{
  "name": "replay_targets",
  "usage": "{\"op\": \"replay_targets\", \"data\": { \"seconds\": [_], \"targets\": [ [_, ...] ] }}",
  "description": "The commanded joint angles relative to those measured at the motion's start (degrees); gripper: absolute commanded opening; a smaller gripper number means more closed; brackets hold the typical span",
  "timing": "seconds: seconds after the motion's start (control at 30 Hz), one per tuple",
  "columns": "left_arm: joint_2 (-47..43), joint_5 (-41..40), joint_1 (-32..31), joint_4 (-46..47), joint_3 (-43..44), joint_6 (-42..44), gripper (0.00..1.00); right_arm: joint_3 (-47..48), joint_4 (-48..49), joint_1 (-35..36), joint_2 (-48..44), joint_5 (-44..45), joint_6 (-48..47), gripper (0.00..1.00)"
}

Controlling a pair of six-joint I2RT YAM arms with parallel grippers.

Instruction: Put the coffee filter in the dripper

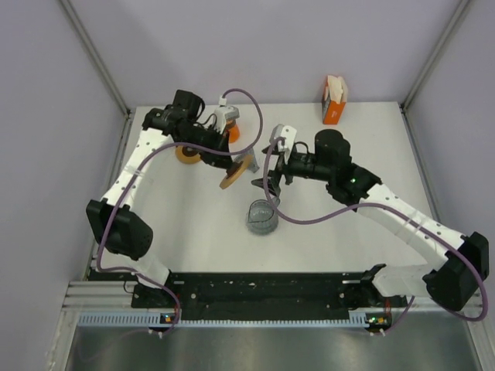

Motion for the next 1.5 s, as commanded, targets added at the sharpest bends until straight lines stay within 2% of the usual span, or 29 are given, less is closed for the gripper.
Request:
{"op": "replay_targets", "data": {
  "seconds": [0.0, 0.13, 0.17, 0.27, 0.33, 0.43, 0.5, 0.53, 0.6, 0.63, 0.67, 0.73, 0.77, 0.87, 0.93, 1.07, 1.1, 1.13, 1.27, 1.47],
  "targets": [
    [-4.72, 20.30, -0.10, -5.36, 0.97, 5.03, 0.00, 0.22, 7.00, 0.44, -2.93, -7.25, -5.64, 0.98],
    [-5.78, 24.63, -0.37, -6.07, 1.32, 5.12, 0.00, 2.50, 6.91, 0.88, -0.12, -9.62, -3.80, 0.93],
    [-5.87, 25.15, -0.54, -6.07, 1.40, 5.47, 0.00, 3.11, 7.08, 1.06, 0.41, -10.93, -3.27, 0.89],
    [-5.61, 26.73, -0.89, -6.24, 1.23, 5.74, 0.00, 4.70, 7.70, 1.76, 1.73, -14.89, -2.21, 0.64],
    [-5.43, 26.83, -1.07, -6.33, 1.32, 5.56, 0.00, 5.49, 7.26, 2.03, 2.44, -16.65, -2.04, 0.52],
    [-5.34, 27.18, -1.07, -6.68, 1.14, 6.17, 0.00, 4.88, 8.04, 2.03, 2.18, -17.10, -1.25, 0.16],
    [-5.08, 26.83, -1.07, -6.60, 1.31, 6.00, 0.00, 4.18, 8.58, 2.03, 2.00, -16.40, -0.28, 0.03],
    [-4.99, 25.61, -0.98, -6.33, 1.58, 5.74, 0.00, 4.00, 8.23, 2.03, 2.00, -15.79, 0.59, 0.00],
    [-4.73, 21.84, -0.63, -5.11, 2.11, 4.16, 0.02, 4.35, 6.48, 1.94, 2.09, -13.33, 2.61, 0.00],
    [-4.73, 18.77, -0.19, -3.80, 2.19, 1.81, 0.16, 5.05, 4.81, 1.68, 2.26, -11.84, 3.84, 0.00],
    [-4.81, 15.61, 0.42, -1.26, 2.28, -0.74, 0.36, 5.84, 2.10, 1.15, 2.70, -10.52, 5.33, 0.00],
    [-4.47, 6.49, 2.00, 2.26, 2.37, -5.05, 0.54, 8.38, -4.92, -0.60, 3.75, -9.72, 9.37, 0.00],
    [-4.29, 2.35, 2.96, 3.94, 2.28, -7.16, 0.59, 9.70, -7.39, -1.57, 4.37, -10.41, 11.39, 0.00],
    [-2.97, -7.77, 5.69, 7.02, 2.81, -10.43, 0.63, 11.12, -13.64, -3.24, 5.60, -10.60, 17.90, 0.00],
    [-2.53, -11.65, 7.27, 9.39, 2.90, -11.57, 0.63, 11.56, -17.33, -3.95, 6.74, -10.07, 21.68, 0.00],
    [-3.05, -27.36, 8.42, 16.06, 0.54, -12.98, 0.61, 10.51, -22.27, -5.79, 9.20, -12.08, 27.57, 0.00],
    [-3.49, -28.53, 8.34, 17.65, -0.52, -12.81, 0.61, 9.72, -22.45, -6.40, 9.64, -13.66, 28.80, 0.00],
    [-3.93, -26.54, 8.33, 17.84, -1.31, -12.11, 0.61, 8.93, -22.19, -7.02, 9.99, -15.41, 30.21, 0.00],
    [-4.55, -9.15, 5.62, 15.47, -4.30, -10.79, 0.62, 7.08, -22.18, -9.48, 13.24, -22.36, 33.38, 0.00],
    [-2.53, -0.44, 2.97, 14.41, -9.31, -12.10, 0.73, 2.87, -17.98, -14.57, 17.99, -32.29, 36.10, 0.00]
  ]
}}
